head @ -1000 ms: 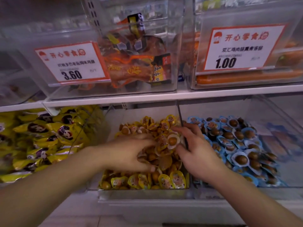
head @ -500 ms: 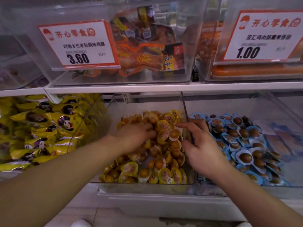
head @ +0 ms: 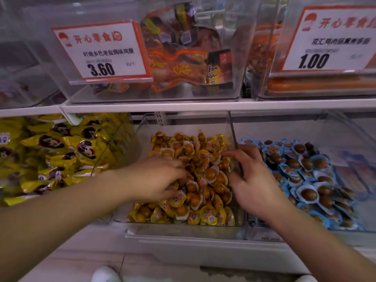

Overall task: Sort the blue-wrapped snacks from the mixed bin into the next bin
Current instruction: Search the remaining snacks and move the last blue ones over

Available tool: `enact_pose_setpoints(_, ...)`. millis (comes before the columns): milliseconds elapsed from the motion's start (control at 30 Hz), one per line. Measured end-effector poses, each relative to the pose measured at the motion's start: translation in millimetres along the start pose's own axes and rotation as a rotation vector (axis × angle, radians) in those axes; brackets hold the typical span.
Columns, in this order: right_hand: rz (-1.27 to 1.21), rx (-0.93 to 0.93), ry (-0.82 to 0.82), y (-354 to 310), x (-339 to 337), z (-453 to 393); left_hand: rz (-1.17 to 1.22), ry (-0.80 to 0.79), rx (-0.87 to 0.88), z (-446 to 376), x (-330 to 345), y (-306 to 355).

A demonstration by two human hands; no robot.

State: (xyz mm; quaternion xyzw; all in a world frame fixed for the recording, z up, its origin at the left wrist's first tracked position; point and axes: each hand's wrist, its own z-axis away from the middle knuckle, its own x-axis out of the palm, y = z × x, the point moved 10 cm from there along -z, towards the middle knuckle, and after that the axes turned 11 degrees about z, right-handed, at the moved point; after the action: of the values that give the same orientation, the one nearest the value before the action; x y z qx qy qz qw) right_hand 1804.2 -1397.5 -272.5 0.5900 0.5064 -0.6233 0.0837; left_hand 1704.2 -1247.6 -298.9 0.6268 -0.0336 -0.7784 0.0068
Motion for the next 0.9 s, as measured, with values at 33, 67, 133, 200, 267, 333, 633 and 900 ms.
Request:
enact_pose_setpoints(33,0.11,-0.032,0.05,-9.0,-9.5,2.1,-0.021,-0.053,-0.04,2.9,11.5,-2.7)
enact_pose_setpoints(67,0.246,-0.109,0.127,-24.9,-20.4,5.4,-0.036,-0.115,-0.104,5.3,23.2,-8.8)
enact_pose_setpoints(133,0.359,-0.297,0.249,-64.9,-32.0,15.1,-0.028,-0.205,-0.221,9.0,37.1,-21.2)
enact_pose_setpoints(200,0.25,-0.428,0.201,-98.8,-18.6,21.6,-0.016,-0.204,-0.297,10.0,37.8,-25.1)
enact_pose_setpoints(267,0.145,-0.459,-0.016,-118.9,23.6,21.2,0.02,-0.103,-0.381,20.6,26.7,-27.7)
enact_pose_setpoints(333,0.192,-0.386,-0.277,-113.8,77.4,15.1,0.052,0.052,-0.395,39.1,13.3,-20.2)
enact_pose_setpoints(633,0.507,-0.175,-0.59,-70.9,143.4,-21.4,0.286,0.22,-0.551,73.4,23.1,-6.6)
enact_pose_setpoints(900,0.56,-0.074,-0.534,-53.2,130.9,-18.3,0.484,0.179,-0.607,47.1,53.7,-29.8)
